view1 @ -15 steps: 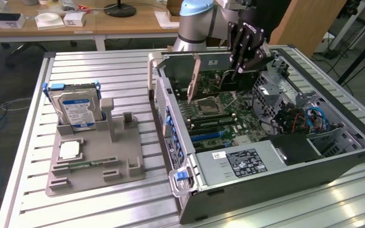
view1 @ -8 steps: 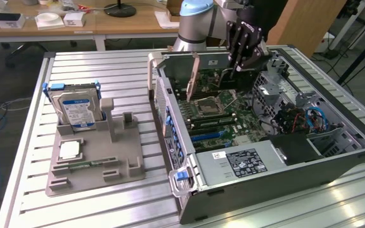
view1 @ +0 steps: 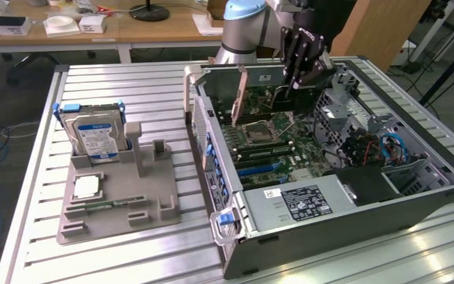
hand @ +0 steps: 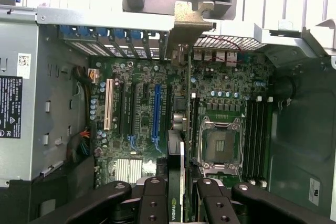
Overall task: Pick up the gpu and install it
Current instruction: 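Insert the gpu into the slot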
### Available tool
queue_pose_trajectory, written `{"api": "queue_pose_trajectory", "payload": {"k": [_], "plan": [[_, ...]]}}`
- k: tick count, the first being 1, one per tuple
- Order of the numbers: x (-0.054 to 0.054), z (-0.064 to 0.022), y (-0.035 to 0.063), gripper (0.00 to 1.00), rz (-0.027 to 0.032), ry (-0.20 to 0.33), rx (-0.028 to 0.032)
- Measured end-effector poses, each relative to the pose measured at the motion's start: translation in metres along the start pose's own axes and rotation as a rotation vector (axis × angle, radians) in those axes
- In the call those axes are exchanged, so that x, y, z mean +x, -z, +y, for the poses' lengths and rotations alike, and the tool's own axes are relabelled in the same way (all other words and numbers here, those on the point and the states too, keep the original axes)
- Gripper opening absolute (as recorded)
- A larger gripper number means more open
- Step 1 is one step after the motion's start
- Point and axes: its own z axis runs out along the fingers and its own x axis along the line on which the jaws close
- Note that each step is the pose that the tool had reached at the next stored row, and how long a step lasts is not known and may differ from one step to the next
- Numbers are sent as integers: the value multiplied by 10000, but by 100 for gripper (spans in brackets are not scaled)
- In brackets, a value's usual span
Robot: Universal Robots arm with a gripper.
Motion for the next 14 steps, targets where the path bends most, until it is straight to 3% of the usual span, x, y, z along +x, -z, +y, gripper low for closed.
{"api": "queue_pose_trajectory", "payload": {"k": [14], "plan": [[1, -1, -25, 26, -1, -1, 0]]}}
